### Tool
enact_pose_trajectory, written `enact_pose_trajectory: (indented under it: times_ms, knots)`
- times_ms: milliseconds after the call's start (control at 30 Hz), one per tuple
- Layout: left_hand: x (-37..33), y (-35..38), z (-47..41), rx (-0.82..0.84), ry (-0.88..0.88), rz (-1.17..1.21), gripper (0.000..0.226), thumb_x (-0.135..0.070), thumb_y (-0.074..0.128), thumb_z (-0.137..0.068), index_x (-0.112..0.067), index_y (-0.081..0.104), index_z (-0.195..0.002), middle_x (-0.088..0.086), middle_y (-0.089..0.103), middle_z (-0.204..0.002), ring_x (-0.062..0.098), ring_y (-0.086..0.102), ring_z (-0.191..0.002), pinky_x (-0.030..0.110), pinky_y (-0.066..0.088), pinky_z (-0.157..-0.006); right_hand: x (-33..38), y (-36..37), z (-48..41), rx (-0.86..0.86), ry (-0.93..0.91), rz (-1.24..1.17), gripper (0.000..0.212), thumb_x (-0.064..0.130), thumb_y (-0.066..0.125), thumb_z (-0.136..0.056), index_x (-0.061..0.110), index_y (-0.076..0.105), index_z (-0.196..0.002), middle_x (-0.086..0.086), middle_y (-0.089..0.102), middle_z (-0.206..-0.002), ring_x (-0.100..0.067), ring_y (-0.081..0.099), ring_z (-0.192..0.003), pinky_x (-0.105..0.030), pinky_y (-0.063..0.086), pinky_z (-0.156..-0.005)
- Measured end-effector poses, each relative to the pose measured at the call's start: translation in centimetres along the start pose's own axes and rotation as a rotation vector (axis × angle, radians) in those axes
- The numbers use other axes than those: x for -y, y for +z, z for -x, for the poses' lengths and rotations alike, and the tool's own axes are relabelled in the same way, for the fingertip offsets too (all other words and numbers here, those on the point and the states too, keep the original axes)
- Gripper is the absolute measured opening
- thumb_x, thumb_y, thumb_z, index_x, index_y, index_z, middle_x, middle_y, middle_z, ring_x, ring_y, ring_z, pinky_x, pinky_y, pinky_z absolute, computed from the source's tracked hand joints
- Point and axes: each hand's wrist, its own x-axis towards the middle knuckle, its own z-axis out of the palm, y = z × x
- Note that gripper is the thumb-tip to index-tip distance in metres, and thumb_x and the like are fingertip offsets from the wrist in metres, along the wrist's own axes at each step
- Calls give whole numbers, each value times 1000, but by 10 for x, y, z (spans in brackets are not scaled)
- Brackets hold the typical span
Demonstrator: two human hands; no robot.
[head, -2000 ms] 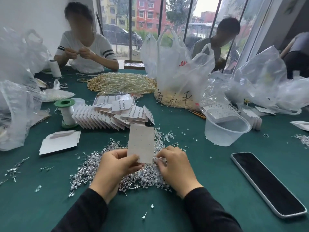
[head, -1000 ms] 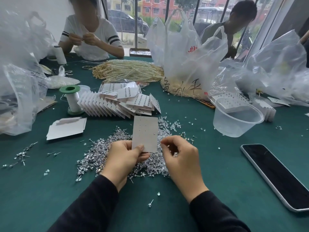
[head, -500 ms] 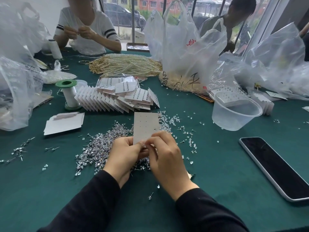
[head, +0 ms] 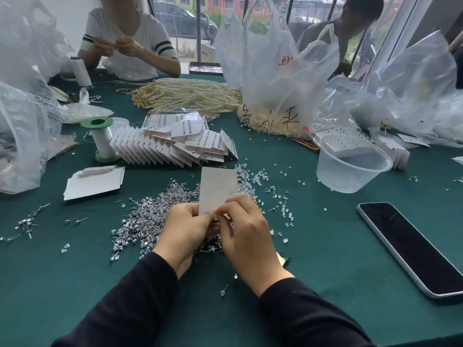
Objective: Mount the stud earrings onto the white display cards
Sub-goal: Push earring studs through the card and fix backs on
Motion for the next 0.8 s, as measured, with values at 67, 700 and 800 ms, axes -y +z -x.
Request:
enact_pose_trajectory:
  times_ms: [67,700,800]
  knots:
    - [0,0,0,6,6,-2,25,6,51,-88,-6,66,-72,-1,71,-58,6,64,-52,15,51,-48,0,0,0,-9,-10,5,5,-3,59,-75,-2,64,-75,-15,61,-81,-30,59,-76,-28,44,-73]
    - [3,4,-1,-44,7,30,28,6,49,-89,-6,64,-68,-2,68,-51,4,62,-45,14,47,-42,-1,9,1,-59,7,50,7,-10,59,-72,-7,65,-70,-18,61,-76,-32,59,-70,-28,43,-69]
    - [3,4,-2,-45,26,15,28,6,48,-89,-6,64,-68,-3,68,-51,4,62,-46,13,46,-42,0,10,0,-71,-2,67,7,-10,58,-73,-8,64,-70,-18,61,-75,-31,59,-69,-28,43,-67]
